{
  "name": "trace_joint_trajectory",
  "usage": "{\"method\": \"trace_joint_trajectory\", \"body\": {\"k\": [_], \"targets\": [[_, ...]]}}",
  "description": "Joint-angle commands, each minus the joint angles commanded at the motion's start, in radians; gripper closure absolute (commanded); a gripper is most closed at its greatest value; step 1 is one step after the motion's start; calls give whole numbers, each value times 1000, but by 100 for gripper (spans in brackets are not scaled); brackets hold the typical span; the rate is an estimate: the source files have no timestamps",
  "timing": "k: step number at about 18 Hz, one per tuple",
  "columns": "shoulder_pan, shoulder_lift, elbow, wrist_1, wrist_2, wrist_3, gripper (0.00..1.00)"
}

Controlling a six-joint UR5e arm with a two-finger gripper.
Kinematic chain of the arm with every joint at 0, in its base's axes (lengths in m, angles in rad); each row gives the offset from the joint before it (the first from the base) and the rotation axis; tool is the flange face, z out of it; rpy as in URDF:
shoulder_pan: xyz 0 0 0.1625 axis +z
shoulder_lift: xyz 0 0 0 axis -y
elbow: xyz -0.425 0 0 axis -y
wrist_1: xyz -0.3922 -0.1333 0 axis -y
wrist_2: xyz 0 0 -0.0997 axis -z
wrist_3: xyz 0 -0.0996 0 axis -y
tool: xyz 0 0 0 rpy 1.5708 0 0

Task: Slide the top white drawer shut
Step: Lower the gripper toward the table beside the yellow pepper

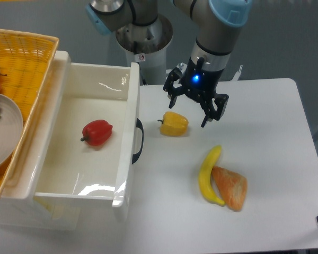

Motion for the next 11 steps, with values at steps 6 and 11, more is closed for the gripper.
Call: {"method": "trace_joint_trajectory", "body": {"k": [6,11], "targets": [[28,-83,5,34,34,9,0],[18,-86,-14,46,37,-2,0]]}}
